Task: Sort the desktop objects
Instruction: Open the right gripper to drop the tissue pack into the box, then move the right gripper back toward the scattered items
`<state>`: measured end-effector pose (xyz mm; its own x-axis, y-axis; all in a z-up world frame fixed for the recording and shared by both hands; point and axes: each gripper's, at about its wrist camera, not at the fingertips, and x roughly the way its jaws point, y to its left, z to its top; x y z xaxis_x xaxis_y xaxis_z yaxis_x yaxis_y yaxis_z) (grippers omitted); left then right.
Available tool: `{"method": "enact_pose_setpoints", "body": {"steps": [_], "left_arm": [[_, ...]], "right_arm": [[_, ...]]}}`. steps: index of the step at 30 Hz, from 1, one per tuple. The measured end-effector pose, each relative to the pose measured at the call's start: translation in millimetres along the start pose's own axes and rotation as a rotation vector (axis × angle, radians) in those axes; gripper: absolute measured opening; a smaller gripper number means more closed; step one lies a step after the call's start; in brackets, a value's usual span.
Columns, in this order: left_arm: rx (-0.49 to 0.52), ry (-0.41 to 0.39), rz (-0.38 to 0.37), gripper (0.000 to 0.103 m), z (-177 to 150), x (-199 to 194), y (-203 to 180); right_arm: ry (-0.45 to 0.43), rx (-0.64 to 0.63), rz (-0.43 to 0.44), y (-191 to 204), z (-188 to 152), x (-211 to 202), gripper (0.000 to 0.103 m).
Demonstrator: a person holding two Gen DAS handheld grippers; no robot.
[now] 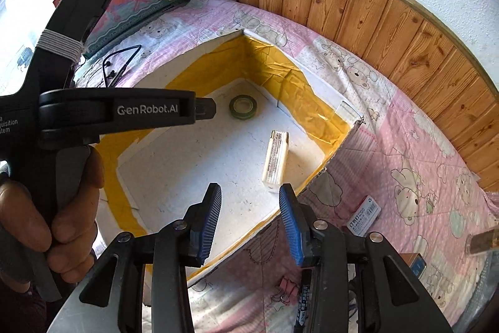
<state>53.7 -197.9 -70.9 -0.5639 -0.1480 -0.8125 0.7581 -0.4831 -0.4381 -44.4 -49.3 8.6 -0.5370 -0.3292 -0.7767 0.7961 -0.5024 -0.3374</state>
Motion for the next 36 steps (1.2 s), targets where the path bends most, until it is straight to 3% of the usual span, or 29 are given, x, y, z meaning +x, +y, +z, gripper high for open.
{"method": "enact_pose_setpoints", "body": {"steps": [16,26,31,36], "left_arm": [[0.106,-0.076,0.027,0.05,-60.4,-50.8,-3.5],[0.191,-0.129,0.003,0.05,-106.3,-69.4,-21.5],[0.294,-0.151,-0.028,0.05,-132.5,-78.1,-42.9],[0.391,-0.14,-0.062,0.05,-151.8,-77.2,-61.4]], "right_arm": [[-0.2,-0.126,-0.038,44.0,-51.8,-59.7,0.049],[-0.249,-0.088,-0.01,41.4,-94.8,-70.0,0.049],[-0.3,-0.037,0.025,29.4,-116.3,-74.1,0.049],[-0.282,0.019,0.067,1.6,-134.4,-78.1,0.05]]}}
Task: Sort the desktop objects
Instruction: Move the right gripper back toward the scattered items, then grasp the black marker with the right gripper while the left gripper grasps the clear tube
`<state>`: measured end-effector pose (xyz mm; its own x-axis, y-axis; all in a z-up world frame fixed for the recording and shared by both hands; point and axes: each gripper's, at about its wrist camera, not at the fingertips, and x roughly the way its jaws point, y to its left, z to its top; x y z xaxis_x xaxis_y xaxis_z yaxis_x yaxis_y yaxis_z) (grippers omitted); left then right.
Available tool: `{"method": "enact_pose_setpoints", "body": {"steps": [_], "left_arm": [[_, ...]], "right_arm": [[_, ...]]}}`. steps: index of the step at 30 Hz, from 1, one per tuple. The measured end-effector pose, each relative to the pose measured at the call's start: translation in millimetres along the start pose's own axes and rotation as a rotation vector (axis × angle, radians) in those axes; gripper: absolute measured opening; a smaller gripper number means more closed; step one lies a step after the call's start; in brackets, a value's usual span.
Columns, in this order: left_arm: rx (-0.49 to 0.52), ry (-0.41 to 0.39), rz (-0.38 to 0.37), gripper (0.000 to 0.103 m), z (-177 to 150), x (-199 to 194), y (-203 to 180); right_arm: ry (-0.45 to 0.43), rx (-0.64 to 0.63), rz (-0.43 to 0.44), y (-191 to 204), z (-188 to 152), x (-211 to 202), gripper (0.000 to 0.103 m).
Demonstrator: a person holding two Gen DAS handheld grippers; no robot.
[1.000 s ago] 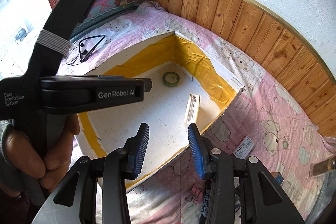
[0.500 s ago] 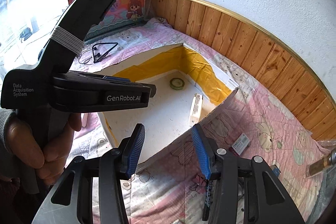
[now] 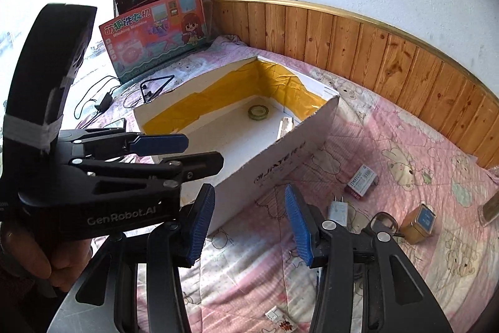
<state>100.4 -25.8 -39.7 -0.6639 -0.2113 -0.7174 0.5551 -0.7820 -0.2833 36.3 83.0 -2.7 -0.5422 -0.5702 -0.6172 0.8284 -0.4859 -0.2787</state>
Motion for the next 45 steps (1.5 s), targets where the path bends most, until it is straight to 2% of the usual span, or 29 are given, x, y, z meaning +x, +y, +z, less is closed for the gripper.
{"method": "enact_pose_setpoints", "body": {"steps": [6,9,11,13,16,19,20,23,27,29,33,34,35,36,42,45], "left_arm": [[0.049,0.058,-0.07,0.05,-8.6,10.8,-17.9],[0.068,0.123,-0.13,0.05,-16.9,24.9,-29.7],[0.109,0.166,-0.148,0.05,-26.8,35.7,-41.7],[0.194,0.228,-0.19,0.05,-41.5,46.5,-59.4],[0.314,0.28,-0.224,0.05,-64.1,58.0,-84.1],[0.366,0.336,-0.269,0.05,-83.9,72.2,-97.9],[0.38,0.358,-0.278,0.05,-90.4,77.7,-100.9],[0.399,0.41,-0.288,0.05,-107.2,94.8,-106.1],[0.413,0.415,-0.303,0.05,-117.9,109.9,-109.6],[0.434,0.397,-0.31,0.05,-120.4,112.2,-111.9],[0.494,0.371,-0.338,0.05,-123.7,115.5,-123.8],[0.511,0.369,-0.344,0.05,-125.1,115.8,-126.7],[0.528,0.366,-0.35,0.05,-126.5,115.6,-128.9],[0.541,0.363,-0.358,0.05,-127.4,114.8,-130.3],[0.595,0.352,-0.397,0.05,-131.6,105.8,-132.2],[0.595,0.304,-0.433,0.05,-125.4,91.9,-131.5]], "right_arm": [[0.006,0.079,-0.01,-39.8,-15.6,-13.9,0.051],[0.036,0.142,-0.028,-62.3,-25.2,-14.1,0.051],[0.076,0.185,-0.031,-76.8,-34.8,-10.9,0.051],[0.13,0.212,-0.031,-87.1,-46.6,-2.5,0.051],[0.216,0.229,-0.002,-95.4,-66.8,13.0,0.044],[0.279,0.229,0.019,-99.3,-84.8,29.8,0.041],[0.295,0.225,0.026,-99.8,-89.0,36.4,0.036],[0.322,0.21,0.032,-102.7,-95.9,57.9,0.034],[0.333,0.189,0.012,-108.3,-100.8,83.0,0.034],[0.353,0.194,0.025,-111.0,-102.6,96.0,0.034],[0.368,0.146,-0.005,-112.1,-100.8,116.2,0.033],[0.359,0.138,-0.006,-113.4,-98.2,117.1,0.029],[0.375,0.135,-0.012,-116.0,-96.2,118.7,0.018],[0.39,0.146,-0.018,-120.2,-94.4,119.0,0.015],[0.427,0.228,0.001,-145.7,-101.2,107.3,0.014],[0.434,0.246,0.015,-152.2,-107.9,99.9,0.014]]}}
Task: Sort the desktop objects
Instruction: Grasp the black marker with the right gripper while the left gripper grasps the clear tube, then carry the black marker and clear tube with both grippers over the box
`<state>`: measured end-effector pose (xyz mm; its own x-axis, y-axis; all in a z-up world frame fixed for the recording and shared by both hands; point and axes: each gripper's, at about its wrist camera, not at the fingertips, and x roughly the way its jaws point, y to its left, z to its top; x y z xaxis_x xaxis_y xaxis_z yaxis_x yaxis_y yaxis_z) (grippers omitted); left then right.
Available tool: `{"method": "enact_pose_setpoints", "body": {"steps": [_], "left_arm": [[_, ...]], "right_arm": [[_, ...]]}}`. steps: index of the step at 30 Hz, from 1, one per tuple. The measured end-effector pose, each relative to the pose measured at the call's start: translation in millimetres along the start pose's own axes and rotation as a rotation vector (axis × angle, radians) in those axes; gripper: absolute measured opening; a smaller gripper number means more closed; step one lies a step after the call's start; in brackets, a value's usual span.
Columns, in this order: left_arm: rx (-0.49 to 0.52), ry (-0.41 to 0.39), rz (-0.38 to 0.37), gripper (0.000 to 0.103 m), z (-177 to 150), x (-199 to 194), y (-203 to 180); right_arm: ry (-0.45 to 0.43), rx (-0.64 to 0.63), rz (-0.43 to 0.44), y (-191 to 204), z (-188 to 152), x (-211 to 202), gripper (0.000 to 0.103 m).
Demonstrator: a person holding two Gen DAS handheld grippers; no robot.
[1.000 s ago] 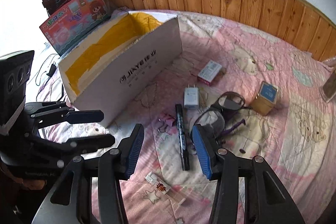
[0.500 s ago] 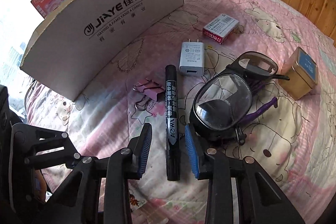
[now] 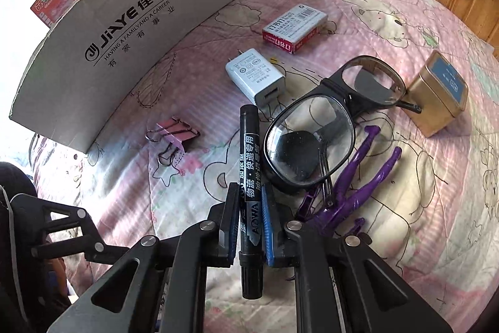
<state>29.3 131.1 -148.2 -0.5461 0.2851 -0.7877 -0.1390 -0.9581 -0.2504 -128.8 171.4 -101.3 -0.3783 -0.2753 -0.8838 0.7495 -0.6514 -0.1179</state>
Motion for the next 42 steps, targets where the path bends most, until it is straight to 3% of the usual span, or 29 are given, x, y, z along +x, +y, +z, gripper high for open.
{"method": "enact_pose_setpoints", "body": {"steps": [2,5,8,10,12,14,15,21,25,29,35,42], "left_arm": [[0.033,-0.035,-0.011,0.051,0.0,-6.5,-4.6],[0.133,0.001,-0.009,0.052,-3.0,3.3,-16.5],[0.252,0.057,0.035,0.052,-13.0,19.9,-36.0],[0.289,0.054,0.073,0.055,-14.5,20.1,-40.1],[0.228,0.072,0.054,0.051,-7.6,20.3,-35.8],[0.17,0.075,0.045,0.025,-2.4,18.2,-29.4],[0.151,0.078,0.055,0.02,-1.3,17.8,-26.5],[0.062,0.091,0.033,0.019,-0.7,7.5,-16.2],[0.005,0.083,0.07,0.019,-5.7,-0.1,-18.3],[-0.065,0.069,0.122,0.019,4.1,-6.5,6.3],[-0.152,0.018,0.205,0.019,15.2,-27.1,20.9],[-0.246,-0.07,0.229,0.019,32.5,-41.3,49.8]], "right_arm": [[0.005,0.007,0.013,-3.9,-4.7,-2.2,0.014],[0.008,0.018,0.025,-7.5,-9.6,-6.8,0.014],[0.007,0.021,0.028,-10.2,-12.4,-9.7,0.014],[0.009,0.022,0.028,-11.8,-13.6,-9.7,0.014],[0.012,0.02,0.023,-12.1,-15.3,-9.7,0.014],[0.012,0.019,0.02,-13.4,-16.7,-10.2,0.014],[0.012,0.019,0.019,-14.0,-17.5,-11.0,0.014],[-0.012,0.033,0.02,-21.8,-22.1,-22.6,0.014],[-0.035,0.05,0.028,-28.7,-24.2,-32.1,0.014],[-0.062,0.062,0.035,-17.1,-21.9,-41.5,0.014],[-0.105,0.064,0.039,-2.9,-10.9,-51.1,0.014],[-0.146,0.054,0.033,11.6,-6.9,-64.8,0.014]]}}
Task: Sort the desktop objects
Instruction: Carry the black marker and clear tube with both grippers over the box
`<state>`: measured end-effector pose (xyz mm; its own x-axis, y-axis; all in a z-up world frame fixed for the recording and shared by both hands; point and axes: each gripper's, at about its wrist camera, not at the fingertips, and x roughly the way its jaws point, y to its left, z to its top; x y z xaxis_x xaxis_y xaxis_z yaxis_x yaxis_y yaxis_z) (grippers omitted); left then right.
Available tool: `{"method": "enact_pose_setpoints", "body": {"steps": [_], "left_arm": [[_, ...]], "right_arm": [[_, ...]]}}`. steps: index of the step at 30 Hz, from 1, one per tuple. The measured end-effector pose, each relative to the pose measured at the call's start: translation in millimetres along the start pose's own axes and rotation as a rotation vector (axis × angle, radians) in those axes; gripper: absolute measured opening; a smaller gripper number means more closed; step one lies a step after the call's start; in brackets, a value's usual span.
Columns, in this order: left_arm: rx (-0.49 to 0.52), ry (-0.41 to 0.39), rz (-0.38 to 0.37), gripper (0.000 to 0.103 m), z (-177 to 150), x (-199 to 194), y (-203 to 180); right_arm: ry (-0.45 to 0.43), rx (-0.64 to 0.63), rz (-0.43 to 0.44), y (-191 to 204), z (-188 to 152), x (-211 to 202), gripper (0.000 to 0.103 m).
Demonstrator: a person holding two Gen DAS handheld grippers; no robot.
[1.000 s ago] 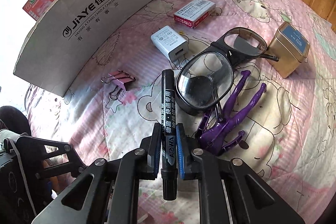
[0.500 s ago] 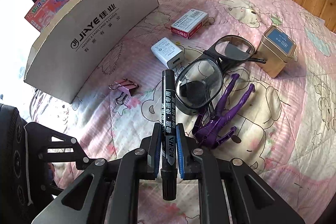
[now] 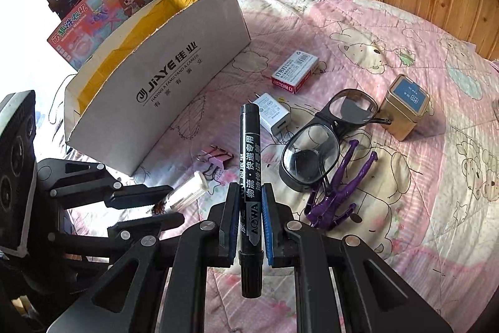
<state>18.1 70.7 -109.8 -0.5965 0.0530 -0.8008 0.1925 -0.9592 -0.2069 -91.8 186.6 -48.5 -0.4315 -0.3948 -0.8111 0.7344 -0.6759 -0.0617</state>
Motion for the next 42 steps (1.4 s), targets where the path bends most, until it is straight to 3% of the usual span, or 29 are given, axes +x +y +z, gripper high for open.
{"method": "enact_pose_setpoints", "body": {"steps": [26,42], "left_arm": [[-0.203,-0.235,0.009,0.019,38.0,-95.3,50.8],[-0.321,-0.37,0.036,0.019,36.7,-155.5,102.7]], "right_arm": [[-0.164,-0.063,-0.014,62.3,29.0,-41.4,0.015],[-0.241,-0.082,0.015,101.5,51.0,-50.3,0.014]]}}
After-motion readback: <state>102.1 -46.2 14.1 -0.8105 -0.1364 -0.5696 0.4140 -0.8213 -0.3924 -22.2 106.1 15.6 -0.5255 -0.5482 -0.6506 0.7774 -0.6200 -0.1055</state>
